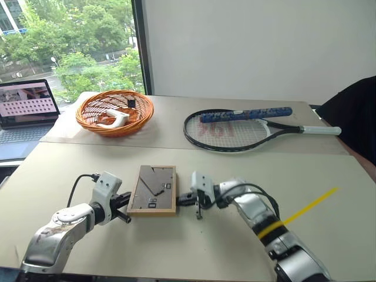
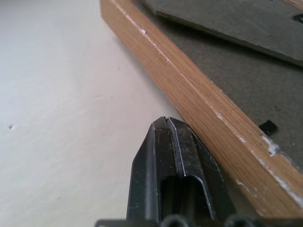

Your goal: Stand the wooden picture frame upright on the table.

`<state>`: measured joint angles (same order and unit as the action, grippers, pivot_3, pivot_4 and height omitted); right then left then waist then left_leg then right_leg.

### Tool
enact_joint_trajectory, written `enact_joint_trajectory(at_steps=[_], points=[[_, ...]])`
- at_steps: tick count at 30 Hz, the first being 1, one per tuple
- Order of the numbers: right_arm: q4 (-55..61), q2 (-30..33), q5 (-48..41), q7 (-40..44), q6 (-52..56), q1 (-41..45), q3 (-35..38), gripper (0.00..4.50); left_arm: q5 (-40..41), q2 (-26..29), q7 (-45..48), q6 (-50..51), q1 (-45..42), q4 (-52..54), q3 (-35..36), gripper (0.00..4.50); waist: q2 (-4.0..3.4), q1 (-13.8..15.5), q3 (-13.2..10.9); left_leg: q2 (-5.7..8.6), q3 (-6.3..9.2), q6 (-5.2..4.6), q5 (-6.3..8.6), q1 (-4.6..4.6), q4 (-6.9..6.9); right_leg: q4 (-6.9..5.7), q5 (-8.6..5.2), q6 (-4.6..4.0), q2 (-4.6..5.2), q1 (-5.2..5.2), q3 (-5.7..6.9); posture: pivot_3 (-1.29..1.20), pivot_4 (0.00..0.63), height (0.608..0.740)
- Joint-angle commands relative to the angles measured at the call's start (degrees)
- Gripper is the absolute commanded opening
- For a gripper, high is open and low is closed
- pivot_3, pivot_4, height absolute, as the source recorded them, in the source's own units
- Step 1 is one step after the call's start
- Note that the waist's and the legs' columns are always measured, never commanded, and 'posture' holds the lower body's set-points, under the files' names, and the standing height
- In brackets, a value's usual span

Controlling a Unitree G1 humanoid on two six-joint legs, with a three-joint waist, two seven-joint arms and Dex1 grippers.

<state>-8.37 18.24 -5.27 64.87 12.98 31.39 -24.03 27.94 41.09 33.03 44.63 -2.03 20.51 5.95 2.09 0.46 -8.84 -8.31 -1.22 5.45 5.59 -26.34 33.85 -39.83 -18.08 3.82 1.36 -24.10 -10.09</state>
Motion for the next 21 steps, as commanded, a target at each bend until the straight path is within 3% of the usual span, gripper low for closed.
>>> enact_joint_trajectory(at_steps=[1,7,12,16,21], points=[[14.0,2.5,-2.9,-1.3,8.3,-2.8,1.6,0.05,0.1,1.7,5.5,1.0,3.0,1.2,-5.2,0.00,-0.04,0.1,0.0,0.00,0.00,0.00,0.00,0.01,-0.01,0.01,-0.01,-0.01,0.00,0.02,0.00,0.00,0.150,0.703],[17.8,9.9,-0.6,-3.0,13.4,-4.3,3.6,0.05,-2.6,3.8,7.6,-0.5,1.0,-1.9,-6.6,0.00,-0.03,0.3,0.1,0.02,0.01,0.01,0.02,0.16,0.04,0.09,-0.07,0.01,0.04,-0.02,0.00,0.00,0.150,0.703],[15.9,17.5,-1.4,-1.8,12.6,-5.2,7.8,0.05,0.5,8.3,10.3,3.2,2.0,-7.3,3.3,0.00,-0.03,-0.3,0.1,0.09,0.01,-0.02,0.03,0.19,0.00,0.12,-0.11,0.02,0.12,0.01,0.00,0.00,0.150,0.703],[14.3,19.7,-2.2,-1.2,9.7,-5.9,9.6,0.05,8.7,9.5,8.2,19.0,2.4,-4.8,10.4,0.00,-0.03,-1.9,0.1,0.07,0.01,-0.06,0.04,0.18,-0.11,0.10,-0.14,-0.01,0.10,0.05,0.00,0.00,0.150,0.703],[13.4,18.0,-2.9,0.1,5.9,-5.6,9.3,0.00,30.0,5.7,9.5,45.4,-6.6,-10.6,21.5,1.34,0.02,-2.8,0.1,0.10,0.05,-0.06,0.04,0.11,-0.09,0.03,-0.30,0.22,0.09,0.04,0.00,0.00,0.150,0.703]])
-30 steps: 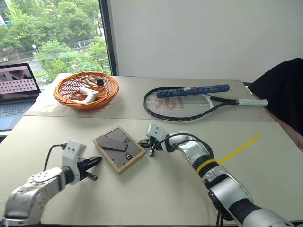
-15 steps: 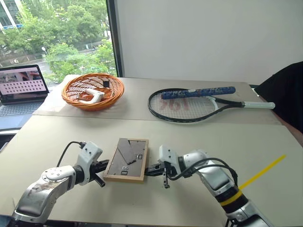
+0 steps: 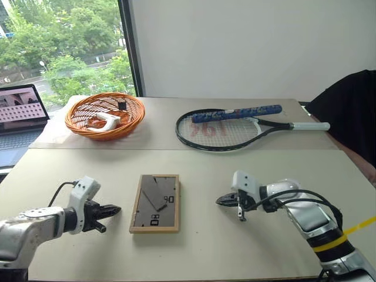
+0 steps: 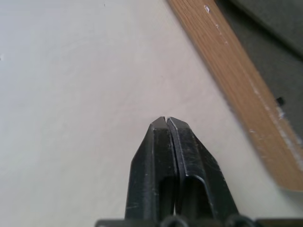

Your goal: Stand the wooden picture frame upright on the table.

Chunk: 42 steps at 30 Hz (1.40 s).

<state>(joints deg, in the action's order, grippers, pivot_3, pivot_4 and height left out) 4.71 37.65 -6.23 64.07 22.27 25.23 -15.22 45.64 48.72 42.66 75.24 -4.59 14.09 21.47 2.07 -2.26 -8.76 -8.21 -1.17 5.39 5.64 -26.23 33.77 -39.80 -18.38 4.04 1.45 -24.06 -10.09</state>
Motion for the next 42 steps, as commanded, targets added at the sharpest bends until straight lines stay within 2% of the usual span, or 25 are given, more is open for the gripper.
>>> enact_joint_trajectory(at_steps=[1,4,8,9,12,15,19,23,25,26,31,32,34,37,42], points=[[-0.1,-2.2,-2.0,0.9,-4.2,0.8,0.2,0.00,17.4,1.1,-1.4,16.7,-4.2,-6.9,3.9,1.74,0.09,-0.1,-0.1,0.02,0.02,0.00,0.00,-0.05,0.02,0.00,-0.02,0.04,0.00,-0.01,0.00,0.00,0.150,0.703],[-1.5,-4.2,-1.6,0.9,-6.0,1.3,-0.7,0.00,26.0,6.0,-6.2,17.3,-2.4,-9.3,-1.1,2.78,0.27,-0.5,-0.1,0.01,0.15,0.00,0.00,-0.08,-0.01,-0.03,0.05,-0.09,-0.04,-0.05,0.02,0.00,0.150,0.703],[-4.1,-7.1,-1.2,1.1,-7.8,2.5,-2.6,0.00,31.3,4.4,-14.7,17.3,-1.3,-8.9,-5.4,4.22,0.25,-0.2,-0.1,0.05,0.14,0.01,0.01,-0.07,0.00,-0.02,0.12,-0.23,0.01,-0.05,0.02,0.00,0.150,0.703],[-5.3,-8.3,-1.0,1.0,-8.3,3.2,-3.3,0.00,32.2,2.5,-17.0,17.3,-2.2,-9.0,-6.1,4.40,0.21,0.0,-0.1,0.04,0.14,0.02,0.01,-0.06,0.01,-0.02,0.12,-0.23,0.01,-0.06,0.02,0.00,0.150,0.703],[-9.1,-12.5,-0.5,0.6,-10.3,5.2,-5.1,0.00,33.9,-4.3,-23.6,17.3,-6.9,-10.4,-7.9,4.40,-0.12,1.0,0.1,0.19,0.14,0.02,0.01,0.11,0.08,0.04,0.11,-0.17,0.14,0.01,0.02,0.00,0.150,0.703],[-11.0,-15.0,-0.4,0.5,-11.3,6.1,-5.7,0.00,35.2,-9.1,-28.8,17.3,-10.4,-12.5,-8.1,4.40,-0.12,2.6,0.1,0.25,0.18,0.03,-0.01,0.12,0.18,0.04,0.18,-0.06,0.18,0.09,0.04,0.00,0.150,0.703],[-11.9,-16.0,0.4,0.5,-12.1,6.0,-6.4,0.00,37.0,-12.7,-33.0,17.3,-12.7,-14.1,-8.2,4.40,-0.11,3.5,0.1,0.30,0.18,0.03,-0.01,0.10,0.24,0.17,0.21,-0.02,0.21,0.19,0.04,0.00,0.150,0.703],[-11.6,-15.9,0.4,0.5,-12.1,5.5,-6.3,0.00,39.4,-14.1,-35.5,17.1,-12.6,-14.3,-7.0,4.40,-0.08,3.6,0.2,0.30,0.19,0.03,-0.01,0.09,0.22,0.17,0.22,-0.01,0.21,0.18,0.04,0.00,0.150,0.703],[-11.4,-15.7,0.5,0.3,-12.1,5.3,-6.2,0.00,40.7,-13.9,-36.2,16.4,-12.0,-14.0,-6.0,3.86,-0.08,3.6,0.2,0.30,0.20,0.03,-0.01,0.09,0.19,0.17,0.22,-0.01,0.21,0.18,0.04,0.00,0.150,0.703],[-11.3,-15.6,0.5,0.2,-12.1,5.2,-6.0,0.00,41.6,-13.5,-36.2,16.2,-11.7,-13.8,-5.7,3.72,-0.07,3.5,0.2,0.30,0.20,0.03,-0.01,0.09,0.19,0.17,0.22,-0.01,0.21,0.17,0.04,0.00,0.150,0.703],[-10.7,-14.5,-0.1,-0.7,-11.4,5.9,-3.9,0.00,46.0,-10.7,-35.9,14.7,-11.1,-14.6,-4.2,2.04,-0.01,2.9,0.2,0.29,0.21,0.03,-0.02,-0.04,0.09,0.18,0.22,-0.04,0.19,0.13,0.04,0.00,0.150,0.703],[-10.5,-13.7,-0.3,-0.6,-11.1,6.2,-3.1,0.00,46.8,-9.9,-35.8,14.2,-11.1,-15.2,-3.9,1.57,-0.01,2.9,0.2,0.29,0.26,0.05,-0.03,-0.11,0.06,0.17,0.23,-0.06,0.17,0.13,0.04,0.00,0.150,0.703],[-9.9,-12.3,-1.1,-0.4,-10.3,6.8,-1.7,0.00,48.4,-8.9,-36.0,13.1,-11.3,-16.5,-3.9,1.19,-0.01,2.7,0.2,0.29,0.28,0.05,-0.03,-0.11,0.06,0.17,0.23,-0.06,0.16,0.12,0.04,0.00,0.150,0.703],[-8.5,-10.4,-3.1,-0.1,-8.0,7.8,1.0,0.00,50.0,-7.6,-35.4,11.6,-11.7,-16.7,-4.3,1.05,0.01,2.6,0.2,0.29,0.28,0.05,-0.04,-0.11,0.04,0.17,0.23,-0.07,0.16,0.09,0.04,0.00,0.150,0.703],[-2.2,-6.7,-17.9,0.3,13.3,12.6,11.4,0.00,45.2,-4.7,-28.5,8.9,-12.8,-13.5,-3.6,1.05,0.05,2.4,0.1,0.29,0.28,0.08,-0.05,-0.19,0.01,0.17,0.24,-0.11,0.16,0.02,0.04,0.00,0.150,0.703]])
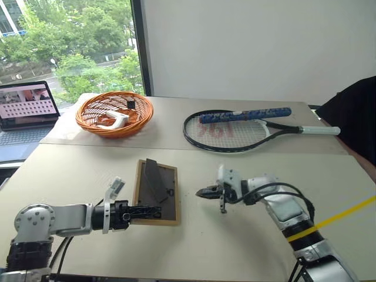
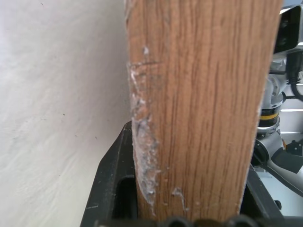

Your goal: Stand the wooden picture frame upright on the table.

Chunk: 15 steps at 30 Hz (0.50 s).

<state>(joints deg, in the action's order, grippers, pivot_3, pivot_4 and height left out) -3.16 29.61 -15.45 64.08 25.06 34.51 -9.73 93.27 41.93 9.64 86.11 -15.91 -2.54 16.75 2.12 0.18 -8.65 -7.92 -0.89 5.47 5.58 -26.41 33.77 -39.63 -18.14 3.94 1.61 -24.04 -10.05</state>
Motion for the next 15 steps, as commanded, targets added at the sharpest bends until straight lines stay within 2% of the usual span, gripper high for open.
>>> enact_joint_trajectory(at_steps=[1,4,5,8,10,11,15], points=[[7.3,1.7,-11.1,0.4,14.2,4.2,6.5,0.30,-3.9,2.9,6.6,-2.2,-1.4,4.1,0.7,1.05,0.02,0.0,0.0,0.00,0.00,0.00,0.00,0.00,-0.02,0.00,0.00,-0.01,0.00,-0.01,0.00,0.00,0.150,0.703],[12.1,1.6,-15.9,0.0,22.2,5.7,5.6,1.01,-5.5,3.8,10.9,-2.5,-2.2,4.9,-0.2,1.05,0.05,-0.1,0.0,0.00,0.00,0.01,0.01,0.00,-0.12,0.02,-0.03,-0.05,0.00,-0.02,0.00,0.00,0.150,0.703],[12.8,0.5,-16.4,-1.3,23.4,6.3,5.1,1.45,-6.2,3.8,12.0,-2.5,-2.6,5.1,-0.6,1.05,0.05,-0.1,0.0,0.00,0.00,0.01,0.01,0.00,-0.20,0.07,-0.05,-0.07,0.00,-0.04,0.00,0.00,0.150,0.703],[13.0,-3.2,-16.3,-5.0,25.0,7.6,3.3,2.36,-7.3,3.4,14.2,-2.1,-3.7,6.1,-2.0,1.05,0.07,-0.2,0.0,0.00,-0.01,0.01,0.01,-0.01,-0.27,0.12,-0.05,-0.07,0.00,-0.07,0.00,0.00,0.150,0.703],[12.0,-5.7,-14.9,-6.4,24.2,8.0,0.7,3.13,-7.2,2.9,14.9,-1.9,-4.2,6.9,-2.9,1.05,0.08,-0.3,0.0,0.00,-0.01,0.01,0.01,-0.05,-0.27,0.12,-0.05,-0.07,0.00,-0.09,0.00,0.00,0.150,0.703],[11.3,-6.8,-14.5,-6.8,23.9,8.3,-0.4,3.32,-7.3,2.8,15.3,-1.8,-4.4,7.5,-3.3,1.05,0.08,-0.4,0.0,0.00,-0.01,0.01,0.01,-0.07,-0.27,0.12,-0.05,-0.07,0.00,-0.10,0.00,0.00,0.150,0.703],[7.8,-8.9,-13.6,-6.5,22.3,9.1,-2.9,3.32,-7.2,2.5,15.8,-1.9,-5.3,8.0,-4.3,1.05,0.10,-0.5,0.0,0.00,0.00,0.01,0.01,-0.14,-0.26,0.12,-0.04,-0.07,-0.01,-0.13,0.00,0.00,0.150,0.703]])
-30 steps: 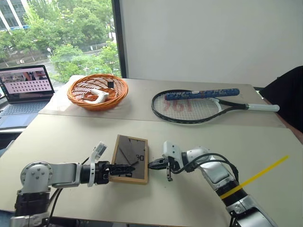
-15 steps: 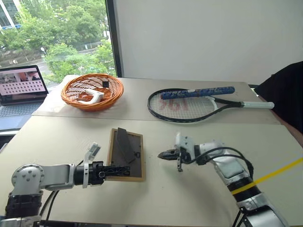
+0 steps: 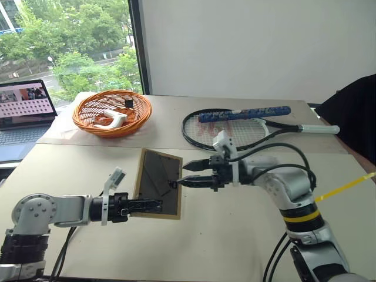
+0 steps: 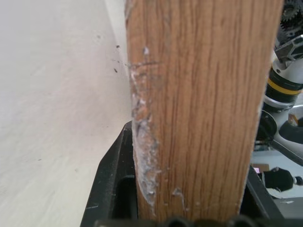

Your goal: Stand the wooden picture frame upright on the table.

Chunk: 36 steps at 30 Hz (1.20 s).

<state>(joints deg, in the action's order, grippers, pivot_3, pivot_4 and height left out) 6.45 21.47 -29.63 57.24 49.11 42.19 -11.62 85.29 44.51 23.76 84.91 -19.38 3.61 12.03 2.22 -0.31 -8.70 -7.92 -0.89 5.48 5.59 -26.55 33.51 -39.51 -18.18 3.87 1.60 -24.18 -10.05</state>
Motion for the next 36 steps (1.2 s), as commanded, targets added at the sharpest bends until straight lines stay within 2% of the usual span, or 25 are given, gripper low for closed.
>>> enact_joint_trajectory(at_steps=[1,6,11,20,24,27,30,32,34,36], points=[[-2.4,-0.9,0.8,0.7,-2.1,1.5,-1.6,3.32,0.7,-0.1,1.7,-0.7,-2.1,1.8,0.3,1.05,0.01,0.0,0.0,0.00,0.00,0.00,0.00,0.00,0.01,0.00,0.00,0.00,0.00,0.00,0.00,0.00,0.150,0.703],[-3.9,-2.9,1.7,1.9,-3.4,1.7,-4.7,3.32,0.8,-0.8,1.8,-0.5,-3.9,0.8,-0.3,1.05,0.01,0.0,0.0,0.00,0.00,-0.01,0.00,-0.06,0.05,0.00,0.00,0.01,0.00,-0.02,0.01,0.00,0.150,0.703],[-1.5,-4.2,0.0,4.2,-7.0,0.4,-3.5,3.32,1.8,-1.3,1.3,0.0,-4.9,-2.7,0.3,1.05,0.01,0.0,0.0,-0.01,0.02,-0.01,0.00,-0.11,0.06,0.00,0.00,0.01,-0.02,-0.04,0.02,0.00,0.150,0.703],[4.7,-1.3,-0.5,6.6,-14.3,-4.0,-1.1,3.32,10.5,-0.9,-0.5,2.8,-7.6,-14.6,1.3,1.05,0.01,0.0,0.0,-0.01,0.11,-0.01,0.00,-0.23,0.12,0.00,0.00,0.02,-0.01,-0.08,0.14,0.00,0.150,0.703],[2.2,1.2,6.1,4.0,-21.1,-4.2,-1.5,3.32,14.0,0.1,0.8,4.6,-8.5,-15.7,-0.2,1.05,0.01,-0.2,0.0,-0.01,0.15,-0.01,0.00,-0.23,0.12,0.00,0.00,0.02,-0.02,-0.07,0.19,0.00,0.150,0.703],[-1.4,4.0,8.9,3.2,-25.8,-4.6,0.8,3.32,15.5,1.4,2.1,5.5,-8.7,-16.5,-0.8,1.05,0.02,-0.2,0.0,0.00,0.17,-0.01,0.00,-0.23,0.13,0.00,0.00,0.02,-0.01,-0.06,0.20,0.00,0.150,0.703],[-1.8,5.4,4.8,1.6,-25.8,-5.6,8.2,3.32,17.1,3.2,3.7,6.2,-8.9,-18.1,-0.8,1.05,0.04,-0.2,0.0,0.00,0.17,-0.01,0.00,-0.25,0.13,0.01,0.00,0.02,-0.01,-0.07,0.21,0.00,0.150,0.703],[-0.7,5.8,4.0,1.1,-26.8,-6.7,10.4,3.32,18.0,3.7,4.2,6.1,-9.3,-18.9,-1.3,1.05,0.04,-0.1,0.0,0.00,0.19,-0.01,0.00,-0.31,0.14,0.01,0.00,0.02,-0.01,-0.09,0.23,0.00,0.150,0.703],[-0.7,6.4,7.5,0.1,-32.0,-8.2,10.1,3.32,18.2,3.9,4.9,6.5,-10.0,-19.7,-2.1,1.05,0.04,-0.1,0.0,0.00,0.20,-0.01,0.00,-0.30,0.13,0.03,0.00,0.02,-0.01,-0.08,0.25,0.00,0.150,0.703],[-3.5,8.2,17.4,-0.9,-46.0,-10.0,6.7,3.32,18.5,3.8,5.4,7.1,-11.2,-21.4,-3.1,1.05,0.04,-0.2,0.0,-0.01,0.22,-0.01,0.00,-0.30,0.13,0.03,0.00,0.02,-0.01,-0.08,0.27,0.00,0.150,0.703]])
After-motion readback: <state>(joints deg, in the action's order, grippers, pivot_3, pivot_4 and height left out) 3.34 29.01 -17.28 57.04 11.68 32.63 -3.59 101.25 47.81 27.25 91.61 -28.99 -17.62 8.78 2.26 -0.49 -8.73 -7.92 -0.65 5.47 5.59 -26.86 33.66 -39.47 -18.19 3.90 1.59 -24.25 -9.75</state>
